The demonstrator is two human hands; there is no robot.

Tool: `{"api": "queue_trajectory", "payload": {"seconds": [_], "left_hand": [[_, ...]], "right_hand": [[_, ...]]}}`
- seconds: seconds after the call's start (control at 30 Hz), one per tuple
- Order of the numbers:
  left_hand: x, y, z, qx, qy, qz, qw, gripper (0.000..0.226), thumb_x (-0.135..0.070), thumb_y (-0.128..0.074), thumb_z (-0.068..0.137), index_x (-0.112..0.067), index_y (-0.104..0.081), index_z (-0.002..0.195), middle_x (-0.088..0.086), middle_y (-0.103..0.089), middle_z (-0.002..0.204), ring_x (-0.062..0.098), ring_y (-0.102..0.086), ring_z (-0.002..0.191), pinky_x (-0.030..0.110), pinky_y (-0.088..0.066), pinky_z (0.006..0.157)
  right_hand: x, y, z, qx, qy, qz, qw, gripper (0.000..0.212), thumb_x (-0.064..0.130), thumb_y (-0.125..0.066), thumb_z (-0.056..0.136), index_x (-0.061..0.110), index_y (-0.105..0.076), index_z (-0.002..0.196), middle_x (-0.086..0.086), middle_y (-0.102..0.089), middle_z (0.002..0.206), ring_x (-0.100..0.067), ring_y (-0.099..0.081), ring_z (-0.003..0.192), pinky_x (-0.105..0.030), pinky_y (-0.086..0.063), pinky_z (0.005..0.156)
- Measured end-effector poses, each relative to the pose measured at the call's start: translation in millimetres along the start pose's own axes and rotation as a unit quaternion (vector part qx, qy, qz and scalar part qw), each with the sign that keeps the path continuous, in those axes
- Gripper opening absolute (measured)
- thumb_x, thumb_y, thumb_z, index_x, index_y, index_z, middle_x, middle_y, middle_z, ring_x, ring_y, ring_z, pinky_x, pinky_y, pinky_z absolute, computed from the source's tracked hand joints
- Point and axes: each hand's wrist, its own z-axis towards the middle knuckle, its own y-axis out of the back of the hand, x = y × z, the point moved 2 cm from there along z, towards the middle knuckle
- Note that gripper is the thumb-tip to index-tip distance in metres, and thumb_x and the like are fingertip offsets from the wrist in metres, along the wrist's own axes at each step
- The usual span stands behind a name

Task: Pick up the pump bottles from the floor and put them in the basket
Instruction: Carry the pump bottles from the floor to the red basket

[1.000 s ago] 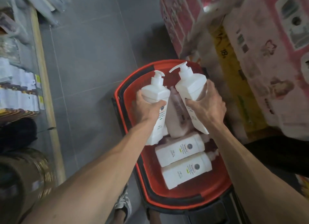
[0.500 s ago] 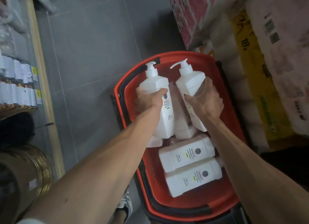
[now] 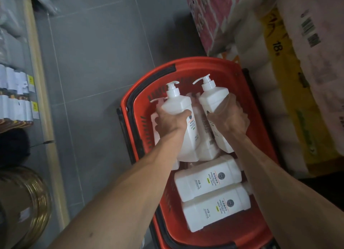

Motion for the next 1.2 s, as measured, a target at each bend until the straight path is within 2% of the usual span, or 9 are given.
{"api": "queue_trajectory", "payload": {"seconds": [0.17,0.27,0.47,0.7,0.8,0.9,0.97,1.03,1.2], "left_hand": [[0.5,-7.9,7.6,0.01,-0.018,0.029,0.999,0.102,-0.045,-0.083,0.058,-0.043,-0.029,0.145,0.0,-0.056,0.123,0.03,-0.056,0.113,0.046,-0.049,0.094],[-1.7,-8.8,8.3,0.009,-0.032,0.075,0.997,0.1,-0.046,-0.084,0.065,-0.033,-0.029,0.148,0.004,-0.047,0.134,0.031,-0.052,0.119,0.041,-0.045,0.093],[-5.7,-11.7,16.9,0.038,-0.032,0.139,0.989,0.106,-0.047,-0.085,0.068,-0.018,-0.026,0.15,0.011,-0.036,0.146,0.035,-0.04,0.133,0.045,-0.042,0.099],[-9.9,-10.9,21.1,0.073,-0.037,0.189,0.978,0.108,-0.049,-0.084,0.072,-0.011,-0.022,0.152,0.015,-0.027,0.153,0.036,-0.035,0.137,0.045,-0.04,0.103],[-13.0,-5.5,22.1,0.093,-0.038,0.22,0.97,0.109,-0.049,-0.083,0.074,-0.012,-0.02,0.154,0.015,-0.03,0.153,0.037,-0.039,0.135,0.044,-0.042,0.106],[-15.7,3.7,20.4,0.129,-0.046,0.251,0.958,0.1,-0.043,-0.08,0.07,-0.013,-0.029,0.15,0.012,-0.044,0.145,0.035,-0.048,0.128,0.045,-0.046,0.103],[-17.6,14.1,13.7,0.151,-0.07,0.283,0.945,0.09,-0.042,-0.075,0.068,-0.017,-0.037,0.146,0.009,-0.052,0.137,0.033,-0.051,0.124,0.045,-0.048,0.101],[-21.9,26.7,-2.8,0.161,-0.132,0.339,0.917,0.067,-0.038,-0.073,0.079,-0.021,-0.047,0.138,0.007,-0.052,0.134,0.032,-0.046,0.126,0.044,-0.045,0.102],[-46.6,50.4,-60.4,0.156,-0.343,0.465,0.801,0.044,-0.03,-0.067,0.088,-0.028,-0.05,0.129,0.002,-0.05,0.133,0.027,-0.04,0.125,0.043,-0.041,0.097]], "right_hand": [[-7.2,-7.9,5.3,-0.011,-0.006,-0.011,1.0,0.076,0.046,-0.079,0.074,0.017,-0.041,0.133,-0.011,-0.061,0.124,-0.04,-0.062,0.109,-0.048,-0.047,0.09],[-6.4,-8.6,8.3,-0.009,-0.015,-0.014,1.0,0.072,0.047,-0.077,0.074,0.017,-0.043,0.13,-0.01,-0.062,0.123,-0.04,-0.063,0.108,-0.048,-0.047,0.09],[-6.6,-18.7,12.7,-0.007,-0.021,-0.015,1.0,0.079,0.055,-0.077,0.074,0.018,-0.044,0.135,-0.008,-0.06,0.127,-0.038,-0.062,0.112,-0.047,-0.047,0.09],[-8.1,-17.3,12.9,-0.001,-0.028,0.012,1.0,0.085,0.047,-0.084,0.077,0.021,-0.04,0.144,-0.008,-0.054,0.138,-0.037,-0.058,0.119,-0.048,-0.046,0.095],[-10.8,-11.2,7.9,0.0,-0.01,0.023,1.0,0.08,0.039,-0.083,0.079,0.021,-0.042,0.145,-0.007,-0.053,0.138,-0.035,-0.057,0.121,-0.045,-0.046,0.097],[-15.8,-0.1,1.0,0.004,0.007,0.026,1.0,0.062,0.027,-0.078,0.083,0.021,-0.049,0.138,-0.007,-0.054,0.135,-0.034,-0.058,0.119,-0.042,-0.047,0.095],[-17.5,9.9,-6.8,0.007,0.016,0.02,1.0,0.052,0.024,-0.072,0.083,0.021,-0.052,0.131,-0.007,-0.055,0.13,-0.035,-0.06,0.113,-0.042,-0.048,0.091],[-18.1,21.3,-17.8,0.013,0.009,0.015,1.0,0.049,0.026,-0.07,0.083,0.024,-0.055,0.129,-0.005,-0.058,0.127,-0.035,-0.062,0.11,-0.043,-0.049,0.089],[-19.0,66.3,-58.9,0.009,-0.035,0.045,0.998,0.046,0.033,-0.071,0.081,0.029,-0.058,0.124,0.0,-0.068,0.115,-0.03,-0.065,0.103,-0.04,-0.049,0.085]]}}
